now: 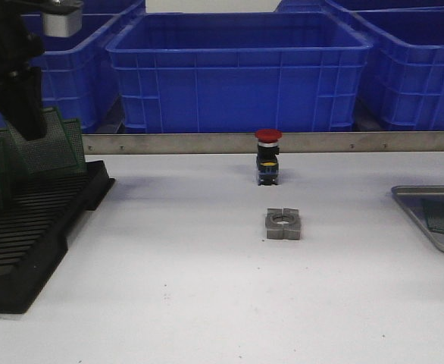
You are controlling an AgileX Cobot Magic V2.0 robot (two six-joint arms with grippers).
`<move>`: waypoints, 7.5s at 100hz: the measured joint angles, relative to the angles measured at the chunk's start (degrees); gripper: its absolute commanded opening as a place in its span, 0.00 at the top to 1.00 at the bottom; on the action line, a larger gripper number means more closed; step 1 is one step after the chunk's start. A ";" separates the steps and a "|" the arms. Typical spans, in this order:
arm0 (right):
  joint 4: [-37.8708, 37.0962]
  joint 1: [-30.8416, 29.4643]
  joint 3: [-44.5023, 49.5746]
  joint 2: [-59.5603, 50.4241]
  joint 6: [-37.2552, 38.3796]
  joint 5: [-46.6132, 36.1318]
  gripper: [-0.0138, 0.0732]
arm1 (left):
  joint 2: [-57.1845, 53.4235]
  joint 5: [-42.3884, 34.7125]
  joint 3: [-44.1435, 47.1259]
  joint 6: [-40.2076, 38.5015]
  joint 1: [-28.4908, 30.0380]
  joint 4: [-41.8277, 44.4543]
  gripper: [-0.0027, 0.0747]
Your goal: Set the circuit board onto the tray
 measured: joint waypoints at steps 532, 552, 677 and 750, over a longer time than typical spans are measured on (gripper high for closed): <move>2.35 -4.67 -8.46 12.48 -4.49 15.64 0.81 | -4.69 1.46 -3.47 -1.94 -19.93 -28.38 0.14; 2.56 -4.67 -8.69 12.48 -3.86 14.50 0.40 | -4.69 1.46 -3.47 -1.94 -19.93 -28.38 0.14; -0.39 3.05 -8.69 -2.93 -3.65 3.90 0.31 | -12.00 -10.13 -1.70 -20.24 -17.08 -23.84 0.14; -3.75 23.20 10.92 -37.28 -6.67 -30.80 0.31 | -52.72 -56.30 45.93 -32.55 -3.79 -25.98 0.14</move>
